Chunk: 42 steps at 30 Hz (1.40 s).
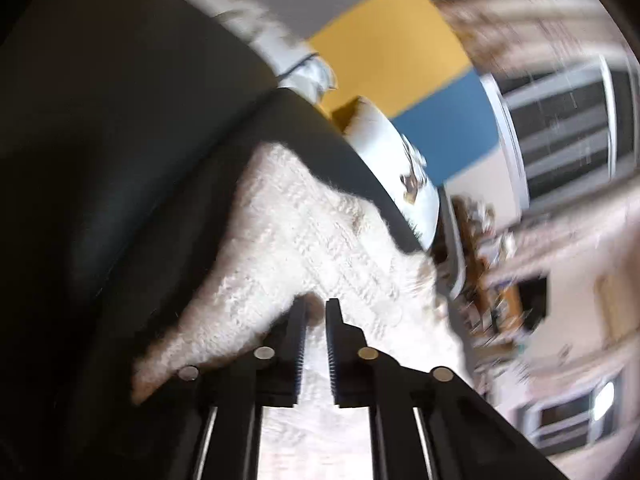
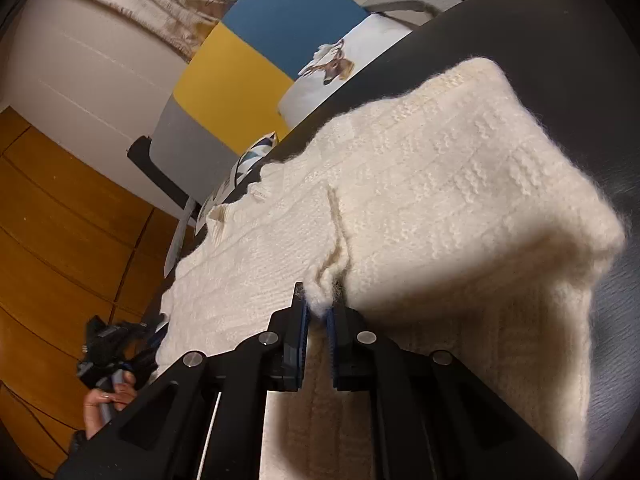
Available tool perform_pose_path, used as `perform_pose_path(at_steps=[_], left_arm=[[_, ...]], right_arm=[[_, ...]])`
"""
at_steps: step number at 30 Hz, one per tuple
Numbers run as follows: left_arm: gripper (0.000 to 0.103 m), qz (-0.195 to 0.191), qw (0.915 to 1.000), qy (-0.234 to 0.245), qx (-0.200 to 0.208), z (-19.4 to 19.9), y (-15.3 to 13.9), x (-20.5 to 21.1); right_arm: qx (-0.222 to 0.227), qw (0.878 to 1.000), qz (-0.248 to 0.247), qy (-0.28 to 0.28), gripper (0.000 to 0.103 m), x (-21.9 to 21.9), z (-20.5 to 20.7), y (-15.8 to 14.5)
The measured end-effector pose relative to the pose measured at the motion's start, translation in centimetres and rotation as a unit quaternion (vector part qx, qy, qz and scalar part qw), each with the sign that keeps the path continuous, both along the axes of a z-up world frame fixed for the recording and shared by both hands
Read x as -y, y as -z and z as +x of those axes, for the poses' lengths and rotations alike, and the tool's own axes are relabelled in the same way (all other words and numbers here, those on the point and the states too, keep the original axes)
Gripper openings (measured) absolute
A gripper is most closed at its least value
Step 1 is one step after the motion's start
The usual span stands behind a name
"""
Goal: Fold clothes
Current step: 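Open both grippers to release the folded sweater, then smooth the folded sweater with both open grippers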
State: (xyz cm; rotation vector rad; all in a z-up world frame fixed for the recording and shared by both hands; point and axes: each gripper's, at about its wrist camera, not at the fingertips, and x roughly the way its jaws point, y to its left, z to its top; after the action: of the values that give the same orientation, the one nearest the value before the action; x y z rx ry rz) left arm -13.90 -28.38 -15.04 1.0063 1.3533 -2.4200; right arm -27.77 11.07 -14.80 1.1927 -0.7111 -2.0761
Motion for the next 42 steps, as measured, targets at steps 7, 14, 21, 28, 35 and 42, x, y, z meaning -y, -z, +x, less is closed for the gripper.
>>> perform_pose_path(at_steps=[7, 14, 21, 28, 35, 42], left_arm=[[0.016, -0.007, 1.0, -0.006, -0.003, 1.2, -1.4, -0.2], [0.022, -0.094, 0.9948, 0.031, -0.025, 0.3, -4.4, -2.2], [0.023, -0.159, 0.9852, 0.063, 0.006, -0.3, -3.8, -3.8], [0.022, -0.17, 0.9818, 0.084, 0.01, -0.6, -3.2, -4.1], [0.022, -0.158, 0.984, 0.082, 0.001, -0.6, -2.9, -3.8], [0.025, -0.165, 0.9829, 0.081, -0.007, 0.4, -3.6, -3.9]], right_arm=[[0.01, 0.999, -0.027, -0.018, 0.023, -2.9, 0.9, -0.7], [-0.062, 0.997, 0.035, -0.036, 0.043, -4.8, 0.6, -5.2], [-0.055, 0.987, 0.106, -0.108, 0.043, -0.1, -3.0, -4.2], [-0.042, 0.986, 0.1, -0.126, 0.043, 1.1, -3.9, -2.5], [-0.064, 0.974, 0.185, -0.116, 0.011, 2.8, -3.0, -3.5], [-0.168, 0.951, 0.236, -0.107, 0.007, 4.0, -1.3, -9.2]])
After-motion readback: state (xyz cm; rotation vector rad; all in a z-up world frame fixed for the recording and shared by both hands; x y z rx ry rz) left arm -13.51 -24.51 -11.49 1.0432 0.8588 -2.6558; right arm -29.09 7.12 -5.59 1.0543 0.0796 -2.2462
